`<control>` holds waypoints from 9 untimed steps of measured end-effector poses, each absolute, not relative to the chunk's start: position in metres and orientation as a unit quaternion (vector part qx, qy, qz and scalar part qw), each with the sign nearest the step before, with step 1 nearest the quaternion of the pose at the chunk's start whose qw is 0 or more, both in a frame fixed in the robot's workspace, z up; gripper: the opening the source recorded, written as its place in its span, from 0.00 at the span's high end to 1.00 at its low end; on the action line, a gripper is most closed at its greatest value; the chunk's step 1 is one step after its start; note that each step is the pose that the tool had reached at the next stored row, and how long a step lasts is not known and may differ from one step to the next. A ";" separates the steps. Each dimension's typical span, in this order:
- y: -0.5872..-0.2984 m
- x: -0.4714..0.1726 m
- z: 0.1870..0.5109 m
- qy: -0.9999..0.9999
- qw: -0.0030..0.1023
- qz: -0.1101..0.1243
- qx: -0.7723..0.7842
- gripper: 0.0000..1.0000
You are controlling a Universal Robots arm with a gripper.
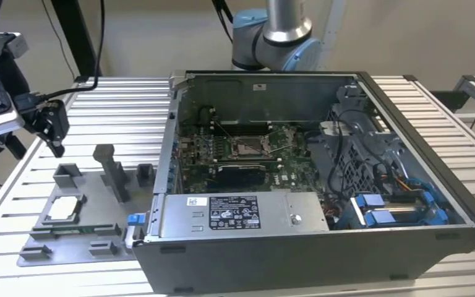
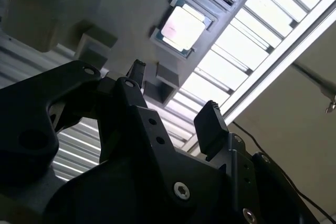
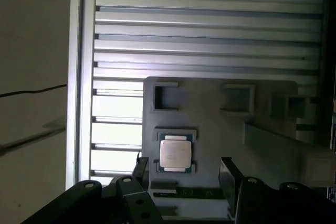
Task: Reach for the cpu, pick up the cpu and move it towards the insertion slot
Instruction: 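Pick up the cpu and move it towards the insertion slot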
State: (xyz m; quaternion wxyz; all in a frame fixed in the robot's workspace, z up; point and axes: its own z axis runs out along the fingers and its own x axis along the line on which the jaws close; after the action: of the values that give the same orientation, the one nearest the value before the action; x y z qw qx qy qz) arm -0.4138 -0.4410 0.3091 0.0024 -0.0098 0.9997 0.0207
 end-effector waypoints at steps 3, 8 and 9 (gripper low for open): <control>-0.441 -0.414 0.306 1.000 0.002 0.021 -0.010 0.00; -0.441 -0.414 0.303 1.000 0.002 0.021 -0.010 0.00; -0.441 -0.414 0.303 1.000 0.002 0.021 -0.010 0.00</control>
State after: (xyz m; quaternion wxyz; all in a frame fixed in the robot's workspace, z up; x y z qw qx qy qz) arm -0.4138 -0.4409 0.3029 0.0023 -0.0097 0.9997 0.0206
